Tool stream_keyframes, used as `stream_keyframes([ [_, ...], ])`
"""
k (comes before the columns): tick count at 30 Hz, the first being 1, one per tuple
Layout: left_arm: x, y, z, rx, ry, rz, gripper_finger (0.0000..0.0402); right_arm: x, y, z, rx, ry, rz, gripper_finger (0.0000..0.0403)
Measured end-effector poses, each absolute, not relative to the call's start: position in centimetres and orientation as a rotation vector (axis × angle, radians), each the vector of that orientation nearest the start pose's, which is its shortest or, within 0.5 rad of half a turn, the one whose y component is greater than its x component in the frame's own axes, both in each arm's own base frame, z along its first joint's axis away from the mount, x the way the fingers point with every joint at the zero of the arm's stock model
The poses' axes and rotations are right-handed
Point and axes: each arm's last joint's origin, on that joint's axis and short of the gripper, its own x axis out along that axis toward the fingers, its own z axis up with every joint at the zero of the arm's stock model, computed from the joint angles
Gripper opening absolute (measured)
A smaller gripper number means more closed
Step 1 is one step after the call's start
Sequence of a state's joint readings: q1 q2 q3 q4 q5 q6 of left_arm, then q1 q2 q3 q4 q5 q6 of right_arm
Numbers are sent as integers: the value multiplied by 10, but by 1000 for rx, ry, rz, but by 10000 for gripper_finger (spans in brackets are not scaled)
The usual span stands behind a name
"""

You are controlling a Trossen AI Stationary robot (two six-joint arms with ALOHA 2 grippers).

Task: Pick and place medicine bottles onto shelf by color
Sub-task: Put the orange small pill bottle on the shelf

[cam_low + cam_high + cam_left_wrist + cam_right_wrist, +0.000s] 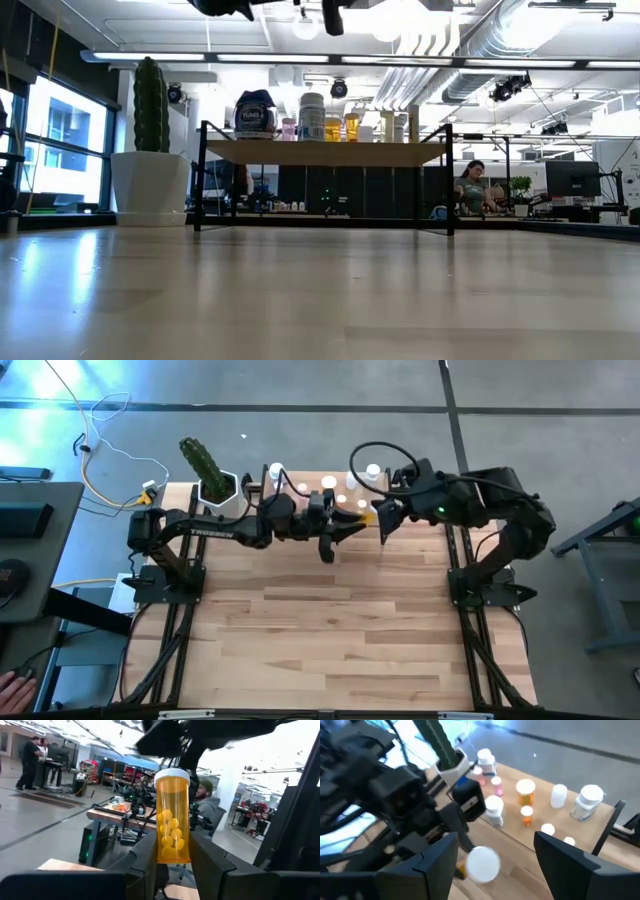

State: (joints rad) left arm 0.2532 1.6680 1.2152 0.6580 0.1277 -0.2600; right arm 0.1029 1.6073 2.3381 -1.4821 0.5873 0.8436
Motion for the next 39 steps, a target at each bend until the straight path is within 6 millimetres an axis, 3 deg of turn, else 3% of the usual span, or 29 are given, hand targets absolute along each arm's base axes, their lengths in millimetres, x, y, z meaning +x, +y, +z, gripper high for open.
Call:
stream_keyframes([
  [11,375,94,333,-201,-226,133,89,248,2,504,604,571,-630,252],
  [25,375,94,335,-172,-246,135,89,258,-7,498,632,608,-639,249],
  [39,375,94,335,-164,-243,140,89,260,-8,497,633,604,-641,119],
])
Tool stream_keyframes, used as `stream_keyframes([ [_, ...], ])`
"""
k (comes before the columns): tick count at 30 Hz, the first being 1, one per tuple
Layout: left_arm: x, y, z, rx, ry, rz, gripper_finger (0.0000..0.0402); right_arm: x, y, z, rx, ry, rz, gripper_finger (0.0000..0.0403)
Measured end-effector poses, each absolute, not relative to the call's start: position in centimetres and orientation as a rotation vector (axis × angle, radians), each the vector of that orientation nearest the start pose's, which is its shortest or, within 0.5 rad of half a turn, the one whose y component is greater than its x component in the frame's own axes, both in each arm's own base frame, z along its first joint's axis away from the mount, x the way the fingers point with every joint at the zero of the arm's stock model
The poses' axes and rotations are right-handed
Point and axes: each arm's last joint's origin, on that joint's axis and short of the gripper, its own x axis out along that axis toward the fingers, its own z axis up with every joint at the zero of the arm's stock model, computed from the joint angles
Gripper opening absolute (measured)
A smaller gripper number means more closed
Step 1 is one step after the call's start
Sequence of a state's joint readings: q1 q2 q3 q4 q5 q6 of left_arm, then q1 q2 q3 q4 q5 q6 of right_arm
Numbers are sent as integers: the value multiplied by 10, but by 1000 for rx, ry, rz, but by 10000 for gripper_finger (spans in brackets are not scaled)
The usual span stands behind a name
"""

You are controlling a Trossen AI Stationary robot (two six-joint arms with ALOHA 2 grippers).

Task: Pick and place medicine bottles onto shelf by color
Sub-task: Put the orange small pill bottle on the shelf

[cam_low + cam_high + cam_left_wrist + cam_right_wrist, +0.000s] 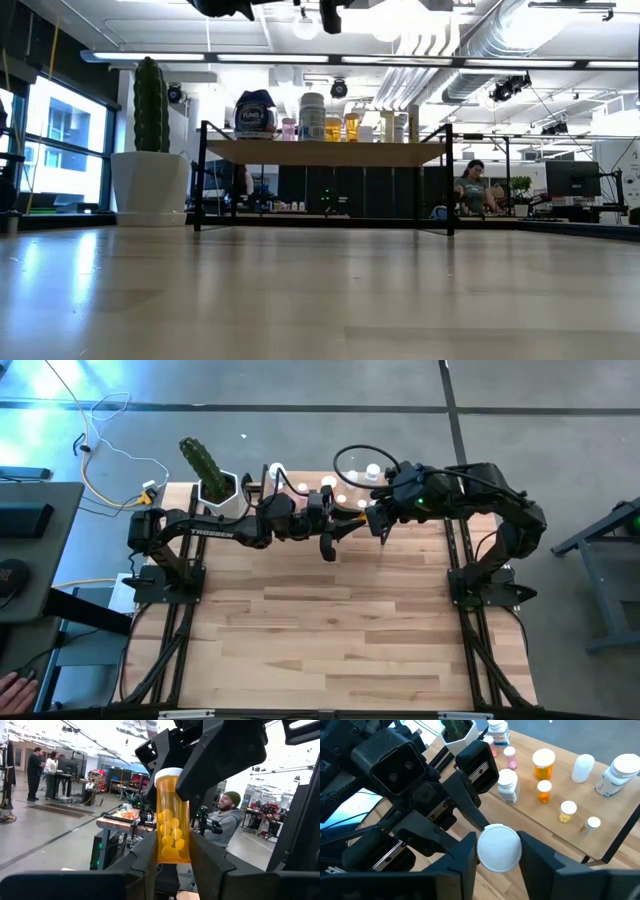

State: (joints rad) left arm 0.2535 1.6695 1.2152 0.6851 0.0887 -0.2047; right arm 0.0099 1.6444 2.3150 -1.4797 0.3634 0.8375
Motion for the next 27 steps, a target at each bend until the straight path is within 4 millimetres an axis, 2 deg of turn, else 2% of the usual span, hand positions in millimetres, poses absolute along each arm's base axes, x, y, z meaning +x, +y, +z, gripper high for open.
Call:
stream_keyframes([
  [4,375,95,334,-152,-238,142,91,260,-9,497,636,605,-641,108],
  [19,375,95,332,-144,-211,148,116,259,-9,497,598,621,-638,105],
  [27,376,95,330,-147,-196,148,170,259,-9,497,569,621,-644,104],
])
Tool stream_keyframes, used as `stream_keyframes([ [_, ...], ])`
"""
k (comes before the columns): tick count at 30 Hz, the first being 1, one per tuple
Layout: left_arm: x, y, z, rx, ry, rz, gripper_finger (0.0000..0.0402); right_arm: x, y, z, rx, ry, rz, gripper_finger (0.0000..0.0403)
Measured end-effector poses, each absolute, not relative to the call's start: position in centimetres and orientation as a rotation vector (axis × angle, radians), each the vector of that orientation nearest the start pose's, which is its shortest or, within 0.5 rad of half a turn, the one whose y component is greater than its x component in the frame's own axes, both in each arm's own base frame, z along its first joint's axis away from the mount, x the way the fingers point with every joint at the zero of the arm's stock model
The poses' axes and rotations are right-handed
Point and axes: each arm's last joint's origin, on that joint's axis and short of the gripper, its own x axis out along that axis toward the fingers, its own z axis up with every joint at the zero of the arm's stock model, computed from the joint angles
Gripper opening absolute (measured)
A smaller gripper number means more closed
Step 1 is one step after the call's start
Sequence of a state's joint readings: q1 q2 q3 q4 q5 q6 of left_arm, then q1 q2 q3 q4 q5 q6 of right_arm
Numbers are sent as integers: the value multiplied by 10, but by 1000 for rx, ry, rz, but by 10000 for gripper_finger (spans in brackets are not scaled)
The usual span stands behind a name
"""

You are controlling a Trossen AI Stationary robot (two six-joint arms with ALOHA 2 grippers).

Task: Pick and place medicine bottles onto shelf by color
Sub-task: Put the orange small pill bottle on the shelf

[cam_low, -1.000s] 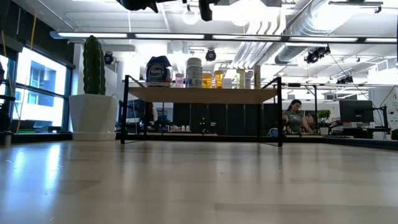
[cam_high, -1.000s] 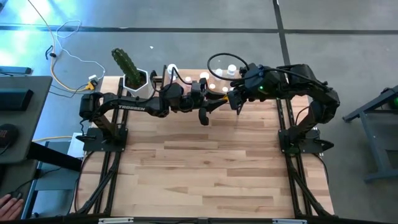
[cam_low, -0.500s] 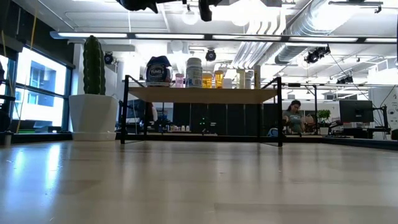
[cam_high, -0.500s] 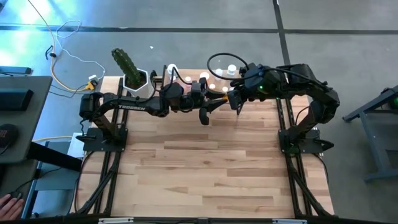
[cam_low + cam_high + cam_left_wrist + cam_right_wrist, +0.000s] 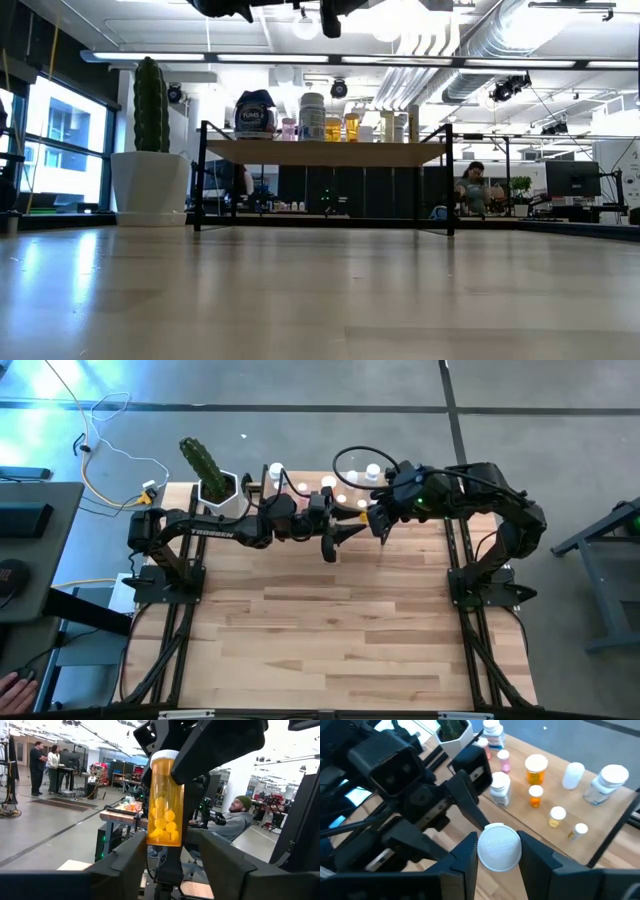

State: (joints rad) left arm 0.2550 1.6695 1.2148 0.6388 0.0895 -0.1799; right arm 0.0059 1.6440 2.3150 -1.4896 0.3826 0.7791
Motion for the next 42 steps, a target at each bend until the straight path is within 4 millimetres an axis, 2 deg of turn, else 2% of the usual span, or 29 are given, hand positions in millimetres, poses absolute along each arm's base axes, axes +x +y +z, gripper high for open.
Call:
stream_keyframes([
  [8,376,97,327,-167,-162,156,232,253,-19,494,516,661,-719,104],
  [16,361,114,334,-205,-116,212,238,251,-37,494,440,658,-792,104],
  [24,330,133,351,-126,-35,317,238,246,-66,494,375,679,-861,104],
  [28,312,135,366,-66,-35,345,238,242,-79,494,336,729,-820,104],
  [36,273,128,401,39,-75,381,238,232,-107,493,328,773,-790,104],
  [42,248,124,419,55,-118,407,238,228,-126,497,360,725,-712,104],
])
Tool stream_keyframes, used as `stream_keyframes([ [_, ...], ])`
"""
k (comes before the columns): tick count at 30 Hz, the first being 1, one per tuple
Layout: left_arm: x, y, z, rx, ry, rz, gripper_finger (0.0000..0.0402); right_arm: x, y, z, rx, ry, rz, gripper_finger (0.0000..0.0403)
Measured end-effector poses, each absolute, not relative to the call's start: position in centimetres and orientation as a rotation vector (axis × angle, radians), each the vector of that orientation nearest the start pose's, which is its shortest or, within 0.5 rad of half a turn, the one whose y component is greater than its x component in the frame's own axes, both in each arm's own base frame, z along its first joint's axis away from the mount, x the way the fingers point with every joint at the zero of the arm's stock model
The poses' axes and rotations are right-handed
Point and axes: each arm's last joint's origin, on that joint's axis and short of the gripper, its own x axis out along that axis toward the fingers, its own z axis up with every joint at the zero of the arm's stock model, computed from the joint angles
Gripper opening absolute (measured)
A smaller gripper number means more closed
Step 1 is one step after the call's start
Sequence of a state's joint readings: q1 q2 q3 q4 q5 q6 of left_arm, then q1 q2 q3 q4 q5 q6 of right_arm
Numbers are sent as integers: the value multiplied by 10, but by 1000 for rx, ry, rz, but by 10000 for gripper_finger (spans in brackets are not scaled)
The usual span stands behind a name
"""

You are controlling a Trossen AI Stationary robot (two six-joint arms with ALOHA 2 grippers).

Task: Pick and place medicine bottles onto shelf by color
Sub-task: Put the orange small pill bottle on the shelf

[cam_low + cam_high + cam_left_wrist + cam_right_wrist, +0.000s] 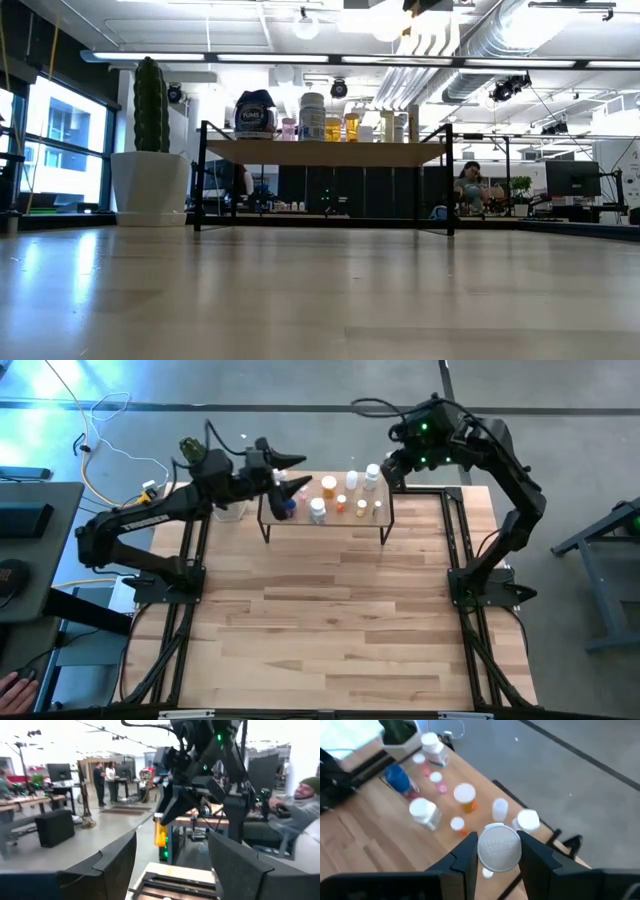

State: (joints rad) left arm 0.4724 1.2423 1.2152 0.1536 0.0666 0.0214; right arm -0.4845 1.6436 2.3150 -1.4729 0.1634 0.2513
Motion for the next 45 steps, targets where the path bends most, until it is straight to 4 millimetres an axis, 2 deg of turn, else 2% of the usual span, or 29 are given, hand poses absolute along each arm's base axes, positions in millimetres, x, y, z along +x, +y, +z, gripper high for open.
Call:
stream_keyframes([
  [7,227,123,433,146,-154,444,238,220,-146,501,374,670,-741,104],
  [13,222,125,434,157,-142,464,238,216,-155,498,351,688,-764,104],
  [16,221,127,434,156,-139,472,238,222,-160,482,401,741,-802,104],
  [22,220,130,432,149,-127,487,238,244,-167,437,447,884,-788,104],
  [31,220,131,429,132,-92,534,238,258,-174,385,504,987,-813,104],
  [34,220,131,427,126,-76,533,238,255,-173,373,531,974,-834,104],
  [37,220,131,425,121,-55,533,238,246,-167,368,548,928,-849,104],
  [41,220,131,425,121,-53,532,238,231,-157,367,562,804,-870,104],
  [45,220,131,425,120,-54,532,238,224,-152,356,521,680,-847,104],
])
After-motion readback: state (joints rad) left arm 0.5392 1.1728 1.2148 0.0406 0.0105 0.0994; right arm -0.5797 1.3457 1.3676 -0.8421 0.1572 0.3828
